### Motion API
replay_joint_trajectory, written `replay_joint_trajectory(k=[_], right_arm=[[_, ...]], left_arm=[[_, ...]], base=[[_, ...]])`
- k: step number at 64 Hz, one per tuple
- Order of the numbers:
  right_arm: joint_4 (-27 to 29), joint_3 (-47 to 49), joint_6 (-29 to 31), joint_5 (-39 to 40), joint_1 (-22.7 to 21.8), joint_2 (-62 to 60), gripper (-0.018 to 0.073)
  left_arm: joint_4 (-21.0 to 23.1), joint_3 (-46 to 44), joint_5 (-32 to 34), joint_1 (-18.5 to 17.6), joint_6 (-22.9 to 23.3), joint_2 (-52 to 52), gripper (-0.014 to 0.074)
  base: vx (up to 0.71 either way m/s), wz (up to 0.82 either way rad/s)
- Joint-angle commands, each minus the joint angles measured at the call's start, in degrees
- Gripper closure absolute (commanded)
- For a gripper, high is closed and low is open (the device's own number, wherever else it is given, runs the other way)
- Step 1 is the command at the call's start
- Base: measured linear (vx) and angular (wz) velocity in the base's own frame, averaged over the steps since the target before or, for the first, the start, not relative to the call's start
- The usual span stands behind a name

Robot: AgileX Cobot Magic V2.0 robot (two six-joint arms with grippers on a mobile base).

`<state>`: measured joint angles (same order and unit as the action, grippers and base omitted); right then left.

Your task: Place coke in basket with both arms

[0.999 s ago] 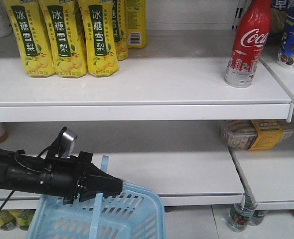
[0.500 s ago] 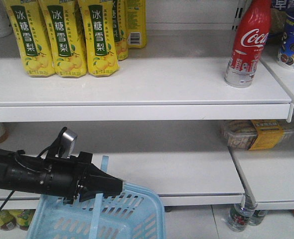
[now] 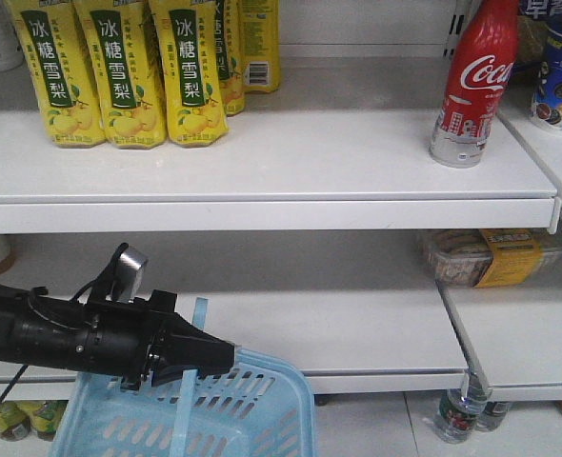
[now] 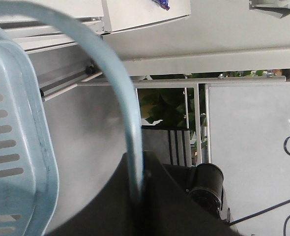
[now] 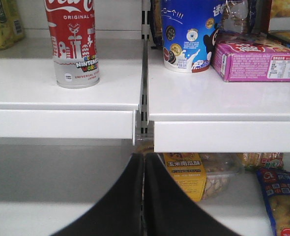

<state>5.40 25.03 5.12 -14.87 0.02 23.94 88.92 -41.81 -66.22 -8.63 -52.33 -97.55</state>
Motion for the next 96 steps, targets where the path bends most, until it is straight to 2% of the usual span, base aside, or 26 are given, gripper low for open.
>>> replay_joint_trajectory(k=[1,19,29,42,56,65,75,89,96], right_arm=[[0.0,2.2,0.4,6.9,0.0,2.8,0.0568],[0.2,2.2,0.3,9.9,0.0,3.3,0.0557],[0.1,2.2,0.3,11.9,0.0,3.3,0.0498],[0.1,2.2,0.3,12.7,0.0,3.3,0.035],[0.0,2.2,0.4,12.4,0.0,3.3,0.0127],[0.8,2.2,0.0,12.6,0.0,3.3,0.005],[8.1,2.2,-1.3,12.8,0.0,3.3,0.0051],[7.5,2.8,2.8,12.2,0.3,3.4,0.0052],[7.5,6.8,7.0,10.2,3.8,5.6,0.0052]], left_arm=[[3.7,-1.0,-4.4,-0.1,-0.7,2.6,0.0603],[3.7,-1.0,-4.4,-0.1,-0.7,2.6,0.0603],[3.7,-1.0,-4.4,-0.1,-0.7,2.6,0.0603],[3.7,-1.0,-4.4,-0.1,-0.7,2.6,0.0603],[3.7,-1.0,-4.4,-0.1,-0.7,2.6,0.0603],[3.7,-1.0,-4.4,-0.1,-0.7,2.6,0.0603],[3.7,-1.0,-4.4,-0.1,-0.7,2.6,0.0603],[3.7,-1.0,-4.4,-0.1,-0.7,2.6,0.0603],[3.7,-1.0,-4.4,-0.1,-0.7,2.6,0.0603]], base=[[0.0,0.0],[0.0,0.0],[0.0,0.0],[0.0,0.0],[0.0,0.0],[0.0,0.0],[0.0,0.0],[0.0,0.0],[0.0,0.0]])
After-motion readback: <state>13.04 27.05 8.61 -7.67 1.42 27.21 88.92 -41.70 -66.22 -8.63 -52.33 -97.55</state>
